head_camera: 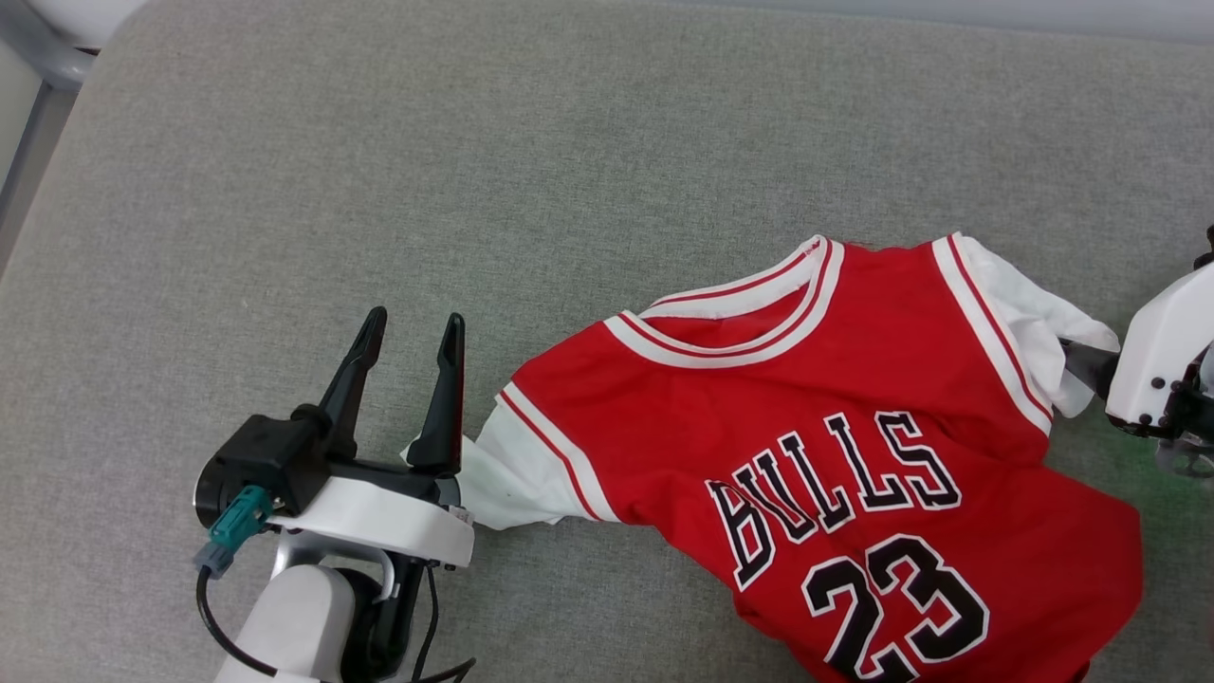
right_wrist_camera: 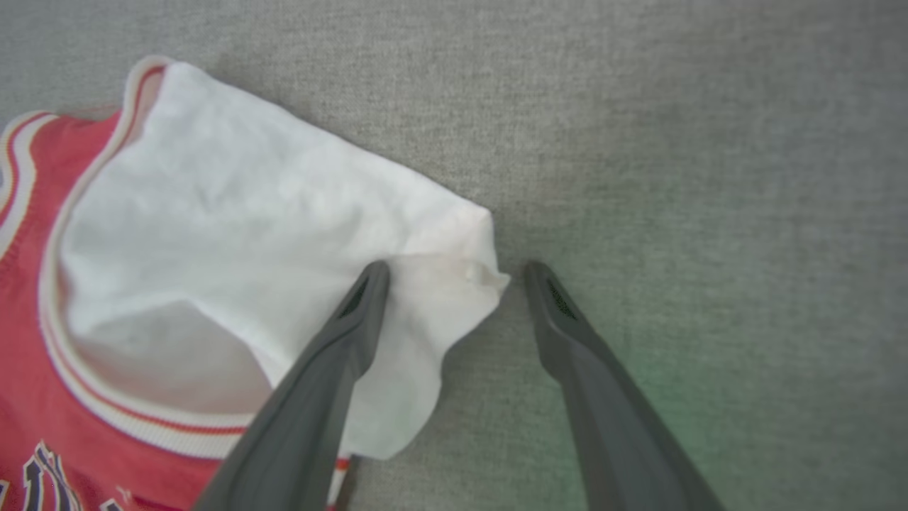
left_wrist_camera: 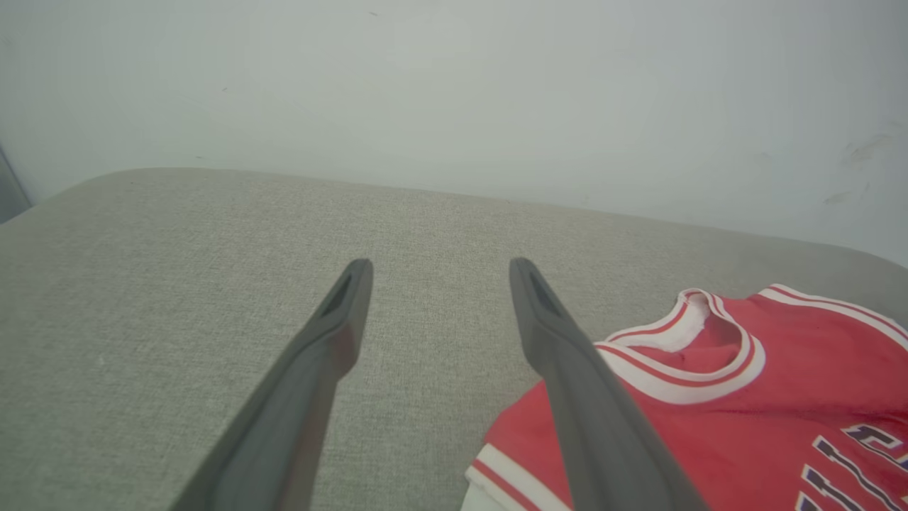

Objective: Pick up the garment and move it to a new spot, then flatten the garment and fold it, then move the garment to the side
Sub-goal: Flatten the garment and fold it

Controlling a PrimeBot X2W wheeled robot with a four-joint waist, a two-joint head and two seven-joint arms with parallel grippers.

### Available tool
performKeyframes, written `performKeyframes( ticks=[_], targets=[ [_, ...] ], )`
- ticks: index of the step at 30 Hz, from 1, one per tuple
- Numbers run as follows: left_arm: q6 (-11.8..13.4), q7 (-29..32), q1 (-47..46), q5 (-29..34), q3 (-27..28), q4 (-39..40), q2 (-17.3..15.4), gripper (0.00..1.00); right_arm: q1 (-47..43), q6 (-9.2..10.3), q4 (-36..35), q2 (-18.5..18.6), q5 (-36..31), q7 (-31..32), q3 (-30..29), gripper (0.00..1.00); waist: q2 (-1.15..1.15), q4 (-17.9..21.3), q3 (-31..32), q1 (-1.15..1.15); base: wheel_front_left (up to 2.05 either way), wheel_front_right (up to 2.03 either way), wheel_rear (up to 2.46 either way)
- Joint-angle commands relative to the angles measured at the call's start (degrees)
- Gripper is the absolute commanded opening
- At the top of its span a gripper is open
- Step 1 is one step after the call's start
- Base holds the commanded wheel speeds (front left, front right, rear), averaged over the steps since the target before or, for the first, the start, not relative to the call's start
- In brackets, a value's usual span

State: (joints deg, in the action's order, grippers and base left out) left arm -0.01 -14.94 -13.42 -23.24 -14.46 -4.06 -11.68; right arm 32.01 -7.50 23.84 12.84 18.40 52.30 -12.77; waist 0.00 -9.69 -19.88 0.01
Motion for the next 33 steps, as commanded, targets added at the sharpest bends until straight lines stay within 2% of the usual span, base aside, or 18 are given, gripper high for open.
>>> performKeyframes(
  ticks=[1,2,4,9,13,17,22,27,31,33],
  targets=[
    [-0.4,-0.3,-0.3,0.5,0.5,-0.2,0.7,1.0,-1.7,0.02,3.1,-1.2,-0.3,3.0,0.7,1.0,0.0,-0.4,-0.3,-0.01,0.0,0.0,0.0],
    [-0.9,-0.3,0.3,0.9,1.3,-0.8,1.0,1.0,-2.9,0.02,5.0,-2.3,0.4,6.1,0.3,0.0,0.0,-0.4,-0.1,-0.01,0.0,0.0,0.0],
    [-1.1,-0.3,0.7,1.0,1.8,-1.3,1.1,1.0,-3.1,0.02,4.6,-2.6,0.6,6.0,0.1,0.0,0.0,0.0,0.4,-0.01,0.0,0.0,0.0],
    [-1.6,-0.1,1.4,0.7,3.3,-3.3,-0.2,1.0,-2.6,0.05,0.1,-1.2,0.9,-0.3,-0.8,0.0,0.0,1.4,2.8,-0.01,0.0,0.0,0.0],
    [-2.8,4.9,1.6,-1.8,4.1,-4.6,-2.4,1.0,-4.5,0.03,-5.1,-0.8,1.7,-5.2,-0.9,0.0,0.0,2.8,5.2,-0.01,0.0,0.0,0.0],
    [-4.1,14.3,1.3,-4.6,4.1,-4.7,-5.9,1.0,-9.1,0.03,-10.1,-1.0,2.4,-7.3,-0.4,0.0,0.0,4.5,7.5,-0.01,0.0,0.0,0.0],
    [-5.3,31.0,1.7,-9.7,2.6,-4.2,-10.2,1.0,-14.6,0.03,-16.1,-2.1,2.8,-7.2,0.6,0.0,0.0,7.0,9.0,-0.01,0.0,0.0,0.0],
    [-4.3,45.1,2.6,-15.1,2.3,-4.8,-12.7,1.0,-17.6,0.03,-19.7,-3.8,3.3,-6.7,1.5,0.0,0.0,9.6,9.0,-0.01,0.0,0.0,0.0],
    [-3.2,50.8,2.6,-16.2,1.7,-6.0,-14.2,1.0,-18.5,0.03,-20.8,-4.9,3.8,-6.5,1.6,0.0,0.0,11.1,8.1,-0.01,0.0,0.0,0.0],
    [-3.2,53.1,2.8,-17.2,1.1,-7.4,-14.0,1.0,-18.7,0.03,-20.9,-5.2,4.2,-6.7,1.7,0.0,0.0,11.6,7.7,-0.01,0.0,0.0,0.0]
  ],
)
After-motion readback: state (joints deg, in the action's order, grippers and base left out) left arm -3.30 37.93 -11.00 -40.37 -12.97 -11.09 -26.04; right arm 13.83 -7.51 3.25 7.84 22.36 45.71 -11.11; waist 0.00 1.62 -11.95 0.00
